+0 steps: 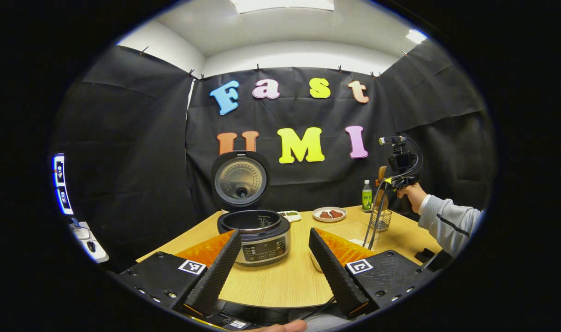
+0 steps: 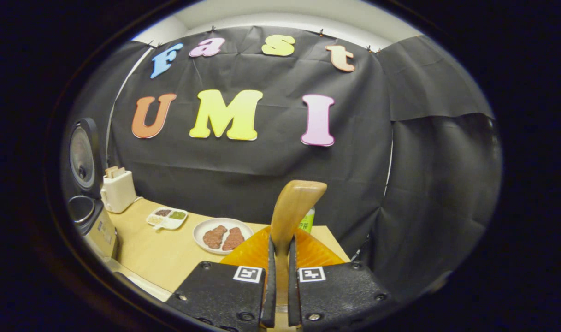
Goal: Close the left gripper, press the button to open the rice cooker; take a wooden spoon from the chopstick holder with the right hand, scoop a spoonful of rice and pour it into the rice cooker, then put the wooden spoon back into the chopstick holder.
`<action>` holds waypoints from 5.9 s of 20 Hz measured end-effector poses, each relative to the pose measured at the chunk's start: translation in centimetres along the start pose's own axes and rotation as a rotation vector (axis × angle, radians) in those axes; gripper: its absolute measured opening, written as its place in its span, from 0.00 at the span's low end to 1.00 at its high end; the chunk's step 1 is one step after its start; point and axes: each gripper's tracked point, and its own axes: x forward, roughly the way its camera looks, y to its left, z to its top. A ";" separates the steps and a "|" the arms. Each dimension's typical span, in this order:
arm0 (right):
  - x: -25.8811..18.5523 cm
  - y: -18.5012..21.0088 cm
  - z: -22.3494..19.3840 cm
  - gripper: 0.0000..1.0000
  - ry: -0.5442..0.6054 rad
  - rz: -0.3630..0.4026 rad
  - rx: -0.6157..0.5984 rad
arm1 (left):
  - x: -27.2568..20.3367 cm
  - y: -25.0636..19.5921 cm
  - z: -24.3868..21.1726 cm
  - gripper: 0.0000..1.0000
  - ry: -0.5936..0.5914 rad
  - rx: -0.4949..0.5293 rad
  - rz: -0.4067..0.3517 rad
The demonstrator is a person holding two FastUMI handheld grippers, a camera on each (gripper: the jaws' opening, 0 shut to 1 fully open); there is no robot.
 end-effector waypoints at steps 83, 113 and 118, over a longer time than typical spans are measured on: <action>-38.4 0.8 -2.7 1.00 -0.144 0.129 0.246 | 36.1 13.4 11.5 0.99 0.030 -0.172 0.174; -46.4 0.3 -0.1 1.00 -0.249 0.165 0.305 | 28.4 8.0 -4.2 0.98 0.173 -0.108 0.127; -45.4 1.0 -0.2 1.00 -0.225 0.164 0.264 | 28.0 7.6 -5.7 0.98 0.162 -0.067 0.126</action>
